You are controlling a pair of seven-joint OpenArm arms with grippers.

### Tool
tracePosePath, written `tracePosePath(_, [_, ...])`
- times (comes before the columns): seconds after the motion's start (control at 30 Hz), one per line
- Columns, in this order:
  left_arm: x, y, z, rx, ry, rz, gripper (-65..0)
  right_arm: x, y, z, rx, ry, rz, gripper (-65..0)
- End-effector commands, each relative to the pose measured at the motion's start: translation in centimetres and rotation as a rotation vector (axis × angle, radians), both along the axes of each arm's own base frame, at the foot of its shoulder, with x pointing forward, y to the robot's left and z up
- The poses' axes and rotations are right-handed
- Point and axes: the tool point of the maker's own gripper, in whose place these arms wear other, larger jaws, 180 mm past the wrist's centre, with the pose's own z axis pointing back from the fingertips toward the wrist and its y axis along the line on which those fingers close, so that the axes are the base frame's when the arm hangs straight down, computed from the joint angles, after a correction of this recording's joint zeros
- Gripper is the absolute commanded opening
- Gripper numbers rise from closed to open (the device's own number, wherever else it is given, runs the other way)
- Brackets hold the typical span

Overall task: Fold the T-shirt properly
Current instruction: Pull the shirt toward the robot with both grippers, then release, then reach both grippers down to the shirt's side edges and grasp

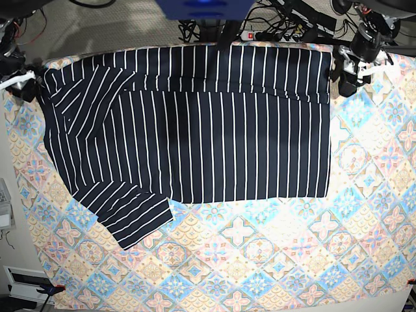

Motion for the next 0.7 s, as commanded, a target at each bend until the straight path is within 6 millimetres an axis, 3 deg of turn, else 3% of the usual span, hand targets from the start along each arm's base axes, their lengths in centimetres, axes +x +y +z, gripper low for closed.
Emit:
tracePosePath(0.0, [0.2,0.4,1.1,0.024,-0.029,-0.006,-40.1,1.6,-0.1,1.9,-0.026,-0.063,0.028,-44.4])
tracePosePath(0.13, [1.0,2.0,2.1,0.069,-0.052,-0.001,-40.1,2.7,0.3,2.3,-0.022,-0.066,0.047,-44.4])
tracePosePath(0.3, [4.9,3.7,4.2,0.138,-0.131,-0.012,-40.1,4.7,2.0,2.3,-0.002,-0.086,0.1,-44.4])
tracePosePath(0.37, [6.7,3.2,3.7,0.158,-0.124,-0.048,-39.6,5.6,2.8,2.3,0.006,-0.094,0.129,-44.4])
tracePosePath(0.67, [13.8,5.0,1.4,0.153,-0.102,-0.07,-40.0,9.9,7.0,1.3,-0.053,-0.052,0.288,-44.4])
